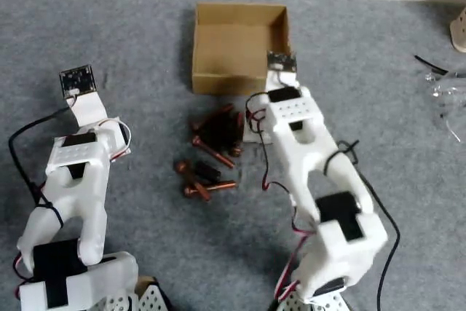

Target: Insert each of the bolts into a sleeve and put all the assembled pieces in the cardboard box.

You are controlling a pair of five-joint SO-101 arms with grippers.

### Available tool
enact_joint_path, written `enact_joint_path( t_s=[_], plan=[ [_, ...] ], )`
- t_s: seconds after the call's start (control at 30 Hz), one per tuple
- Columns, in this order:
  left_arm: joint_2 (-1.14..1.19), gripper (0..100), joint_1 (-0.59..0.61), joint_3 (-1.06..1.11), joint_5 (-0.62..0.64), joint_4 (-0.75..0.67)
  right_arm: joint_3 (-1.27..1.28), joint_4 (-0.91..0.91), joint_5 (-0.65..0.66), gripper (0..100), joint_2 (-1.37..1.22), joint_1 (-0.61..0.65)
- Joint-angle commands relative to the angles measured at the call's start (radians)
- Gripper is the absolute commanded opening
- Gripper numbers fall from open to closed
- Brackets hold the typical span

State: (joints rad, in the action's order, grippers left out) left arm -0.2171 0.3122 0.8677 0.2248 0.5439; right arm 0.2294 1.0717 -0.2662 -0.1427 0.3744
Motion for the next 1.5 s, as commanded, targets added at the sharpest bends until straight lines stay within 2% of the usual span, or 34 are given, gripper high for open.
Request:
enact_joint_path(
  t_s=[0.0,0.3,0.53,0.77,1.07,1.47],
  plan=[
    [-0.008,1,-0.018,-0.044,0.005,-0.002,0.062,-0.018,0.049,0.5,0.165,-0.016],
    [-0.008,1,-0.019,-0.044,0.005,-0.002,0.226,-0.102,0.084,0.9,0.323,-0.030],
    [-0.008,1,-0.019,-0.044,0.005,-0.002,0.248,-0.156,0.120,22.1,0.321,-0.030],
    [-0.008,1,-0.019,-0.044,0.005,-0.002,0.216,-0.180,0.120,19.9,0.173,-0.027],
    [-0.008,1,-0.031,-0.044,0.003,-0.003,-0.125,-0.039,0.120,19.9,-0.124,-0.004],
    [-0.008,1,-0.031,-0.044,0.003,-0.003,-0.185,-0.005,0.109,19.8,-0.045,0.044]
  ],
)
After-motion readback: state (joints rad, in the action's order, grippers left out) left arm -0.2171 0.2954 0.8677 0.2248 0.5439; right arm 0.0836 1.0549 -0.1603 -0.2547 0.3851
